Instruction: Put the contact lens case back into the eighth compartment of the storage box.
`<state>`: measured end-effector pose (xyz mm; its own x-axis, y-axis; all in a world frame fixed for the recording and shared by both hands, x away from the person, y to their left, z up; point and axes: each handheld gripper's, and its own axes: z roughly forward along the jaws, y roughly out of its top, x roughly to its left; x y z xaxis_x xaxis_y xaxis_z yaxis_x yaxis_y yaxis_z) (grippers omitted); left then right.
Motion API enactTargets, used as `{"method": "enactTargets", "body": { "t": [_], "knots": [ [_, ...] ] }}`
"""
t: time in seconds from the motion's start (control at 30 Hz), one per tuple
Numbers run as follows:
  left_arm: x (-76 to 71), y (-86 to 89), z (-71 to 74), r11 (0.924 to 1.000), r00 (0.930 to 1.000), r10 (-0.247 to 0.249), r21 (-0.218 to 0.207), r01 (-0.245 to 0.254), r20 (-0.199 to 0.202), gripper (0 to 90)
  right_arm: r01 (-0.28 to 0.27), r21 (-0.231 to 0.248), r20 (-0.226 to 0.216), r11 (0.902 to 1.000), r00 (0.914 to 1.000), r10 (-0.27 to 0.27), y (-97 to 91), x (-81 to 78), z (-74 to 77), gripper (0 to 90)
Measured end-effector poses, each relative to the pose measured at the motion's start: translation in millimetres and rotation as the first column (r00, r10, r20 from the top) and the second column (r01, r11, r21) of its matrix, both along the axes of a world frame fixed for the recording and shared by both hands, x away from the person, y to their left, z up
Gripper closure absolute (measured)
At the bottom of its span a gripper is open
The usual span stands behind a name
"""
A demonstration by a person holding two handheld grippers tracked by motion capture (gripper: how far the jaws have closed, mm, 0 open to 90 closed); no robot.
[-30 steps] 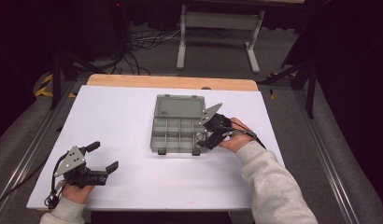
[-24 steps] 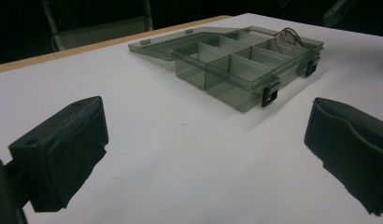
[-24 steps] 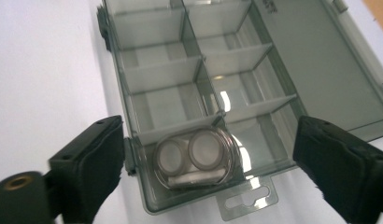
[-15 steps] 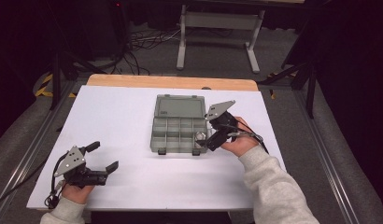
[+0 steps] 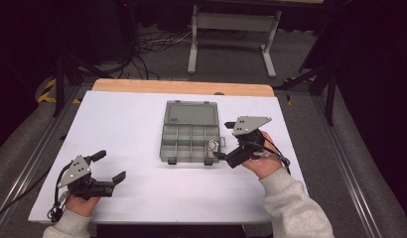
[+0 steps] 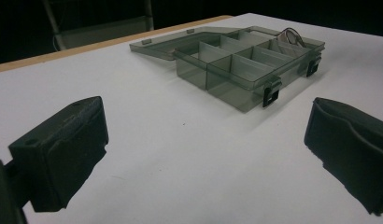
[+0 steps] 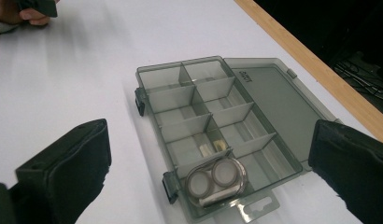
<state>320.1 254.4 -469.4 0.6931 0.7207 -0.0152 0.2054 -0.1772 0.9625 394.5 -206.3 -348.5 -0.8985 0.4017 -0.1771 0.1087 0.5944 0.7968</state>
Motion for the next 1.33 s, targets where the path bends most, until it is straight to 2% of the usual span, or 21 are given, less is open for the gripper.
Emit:
{"method": "enactTargets", "body": {
  "t": [0.07, 0.13, 0.2, 0.4, 0.43, 0.77, 0.9, 1.0, 1.1, 1.17, 1.2, 1.27, 1.33],
  "knots": [
    [0.0, 0.0, 0.0, 1.0000, 1.0000, 0.000, 0.000, 0.000, 0.000, 0.6, 0.016, 0.002, 0.006, 0.9999, 0.9999, -0.016, -4.1, -8.1, -0.9, 0.0],
    [0.1, -0.1, -0.1, 1.0000, 1.0000, 0.001, 0.000, -0.001, -0.001, 0.6, 0.019, 0.039, 0.019, 0.9991, 0.9996, -0.019, -8.6, -13.2, -2.5, 0.0],
    [0.1, -0.1, -0.1, 1.0000, 1.0000, 0.001, 0.001, -0.001, 0.000, 0.6, 0.034, 0.056, 0.024, 0.9979, 0.9991, -0.036, -13.2, -18.5, -4.7, 0.0],
    [0.1, -0.1, -0.1, 1.0000, 1.0000, 0.002, 0.001, -0.002, -0.001, 0.6, 0.052, 0.086, 0.026, 0.9949, 0.9982, -0.055, -22.5, -27.5, -13.6, 0.0],
    [0.0, -0.1, -0.1, 1.0000, 1.0000, 0.002, 0.001, -0.002, 0.000, 0.6, 0.058, 0.104, 0.025, 0.9929, 0.9978, -0.061, -26.7, -32.2, -20.1, 0.0],
    [-0.4, 0.2, 0.2, 1.0000, 1.0000, 0.003, 0.001, -0.003, 0.000, 0.6, 0.074, 0.162, 0.031, 0.9840, 0.9963, -0.080, -39.1, -45.9, -46.1, 0.0],
    [-0.4, 0.3, 0.3, 1.0000, 1.0000, 0.002, 0.001, -0.002, 0.002, 0.5, 0.086, 0.176, 0.023, 0.9806, 0.9956, -0.091, -43.3, -48.9, -57.7, 0.0],
    [-0.2, 0.5, 0.2, 1.0000, 1.0000, 0.001, -0.001, -0.001, 0.005, 0.5, 0.097, 0.191, -0.006, 0.9767, 0.9952, -0.098, -48.6, -52.9, -77.2, 0.0],
    [-0.5, 0.3, 0.2, 1.0000, 1.0000, 0.002, -0.009, -0.002, 0.004, 0.4, 0.101, 0.203, -0.014, 0.9739, 0.9949, -0.100, -50.8, -54.0, -83.8, 0.0],
    [-0.5, 0.5, 0.2, 0.9999, 1.0000, 0.002, -0.011, -0.002, 0.004, 0.3, 0.109, 0.219, -0.028, 0.9695, 0.9940, -0.106, -54.0, -55.7, -94.3, 0.0],
    [-0.6, 0.5, 0.2, 0.9999, 1.0000, 0.001, -0.013, -0.001, 0.004, 0.3, 0.125, 0.207, -0.045, 0.9705, 0.9920, -0.118, -55.7, -55.5, -102.0, 0.0],
    [-0.5, 0.7, 0.3, 0.9999, 1.0000, -0.001, -0.012, 0.001, 0.007, 0.3, 0.131, 0.202, -0.057, 0.9706, 0.9909, -0.122, -56.0, -54.8, -104.0, 0.0],
    [-0.5, 0.8, 0.3, 0.9999, 1.0000, -0.001, -0.014, 0.001, 0.006, 0.3, 0.128, 0.217, -0.041, 0.9677, 0.9917, -0.122, -55.8, -55.4, -103.3, 0.0]
  ]
}}
